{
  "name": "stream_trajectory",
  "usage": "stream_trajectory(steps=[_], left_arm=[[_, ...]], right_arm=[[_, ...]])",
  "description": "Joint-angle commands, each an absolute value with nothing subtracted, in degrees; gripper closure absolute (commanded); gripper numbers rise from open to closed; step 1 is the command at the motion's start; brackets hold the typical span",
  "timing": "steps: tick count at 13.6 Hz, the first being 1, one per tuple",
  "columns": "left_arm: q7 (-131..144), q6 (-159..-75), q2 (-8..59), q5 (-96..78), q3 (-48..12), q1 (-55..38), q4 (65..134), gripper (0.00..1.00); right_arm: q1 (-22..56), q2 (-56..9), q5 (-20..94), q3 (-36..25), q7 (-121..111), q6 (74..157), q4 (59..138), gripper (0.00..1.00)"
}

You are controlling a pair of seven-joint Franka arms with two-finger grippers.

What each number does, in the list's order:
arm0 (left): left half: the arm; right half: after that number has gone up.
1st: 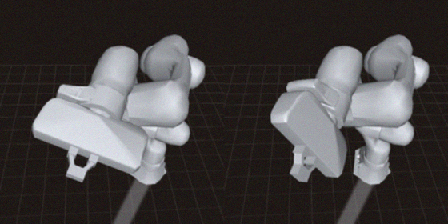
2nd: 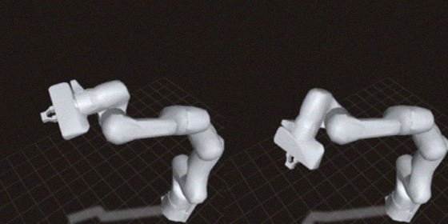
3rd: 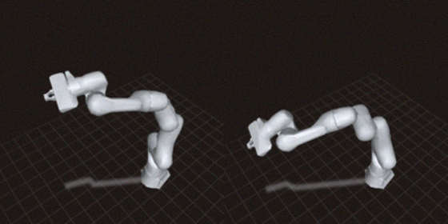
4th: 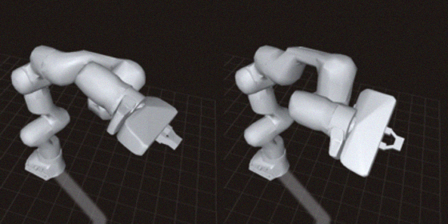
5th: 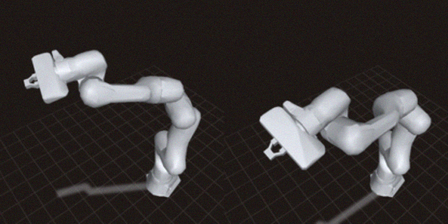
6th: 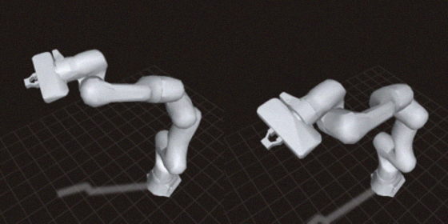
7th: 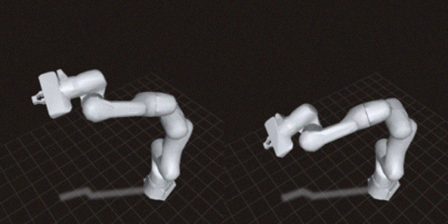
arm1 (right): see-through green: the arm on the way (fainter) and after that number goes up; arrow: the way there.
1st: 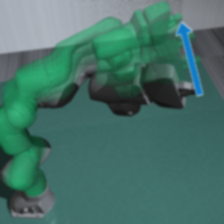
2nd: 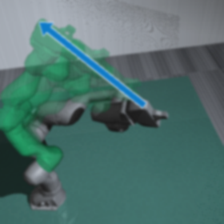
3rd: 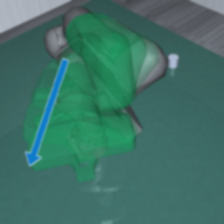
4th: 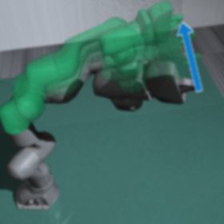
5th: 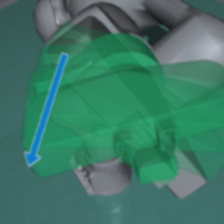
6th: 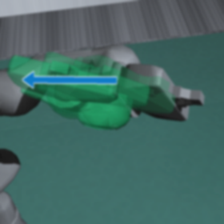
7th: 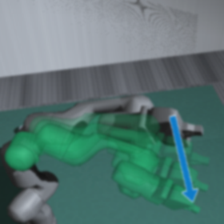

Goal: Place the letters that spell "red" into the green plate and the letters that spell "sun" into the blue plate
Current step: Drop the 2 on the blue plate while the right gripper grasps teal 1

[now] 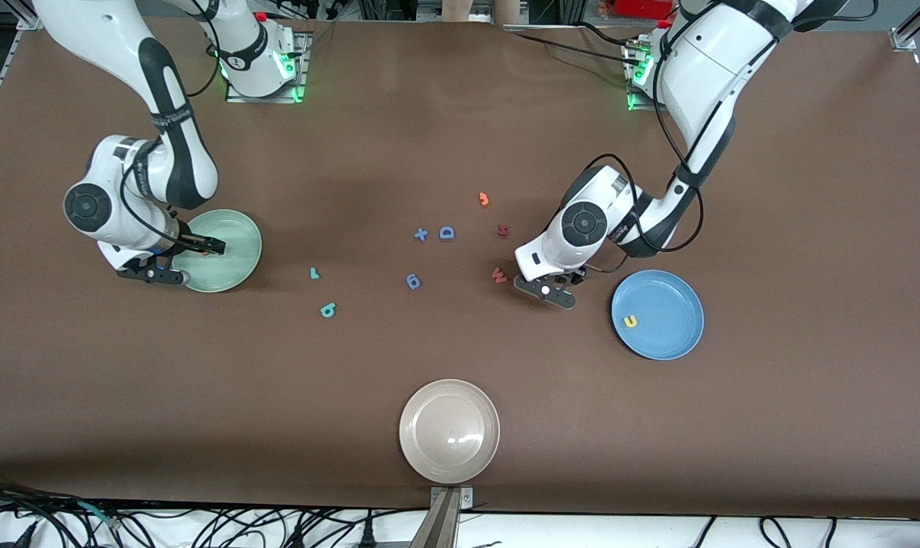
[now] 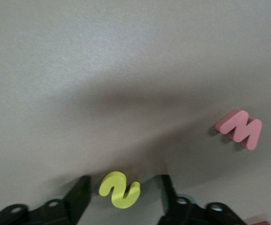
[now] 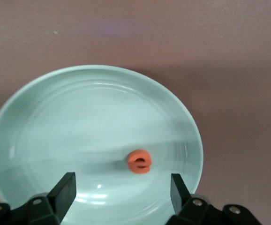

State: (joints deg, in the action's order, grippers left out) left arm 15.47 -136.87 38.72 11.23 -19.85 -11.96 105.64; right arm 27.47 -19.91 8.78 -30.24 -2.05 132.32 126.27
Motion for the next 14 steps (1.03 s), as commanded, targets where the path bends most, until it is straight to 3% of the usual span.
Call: stream_trajectory(steps=[1, 2, 7, 11, 14], left_arm=[[16.8, -137.3, 38.5, 13.3, -20.0, -11.8, 106.3, 0.92], [16.8, -136.9, 38.5, 13.3, -20.0, -11.8, 106.2, 0.96], [16.4, -133.1, 35.2, 13.3, -20.0, -11.4, 105.1, 0.95], [9.1, -128.7, 33.4, 13.3, -19.8, -7.4, 101.8, 0.95], [-4.3, -128.4, 33.4, 13.3, -19.8, -1.2, 101.0, 0.94]], right_arm=[[27.6, -16.9, 9.8, -30.6, -2.5, 122.1, 121.1, 0.02], [27.6, -16.9, 9.8, -30.6, -2.4, 118.3, 118.2, 0.02], [29.3, -17.0, 9.8, -30.0, 5.1, 106.4, 107.5, 0.01], [38.4, -17.7, 10.2, -30.0, 20.1, 107.2, 105.8, 0.02], [41.0, -20.7, 17.0, -30.0, 22.6, 111.4, 106.5, 0.02]])
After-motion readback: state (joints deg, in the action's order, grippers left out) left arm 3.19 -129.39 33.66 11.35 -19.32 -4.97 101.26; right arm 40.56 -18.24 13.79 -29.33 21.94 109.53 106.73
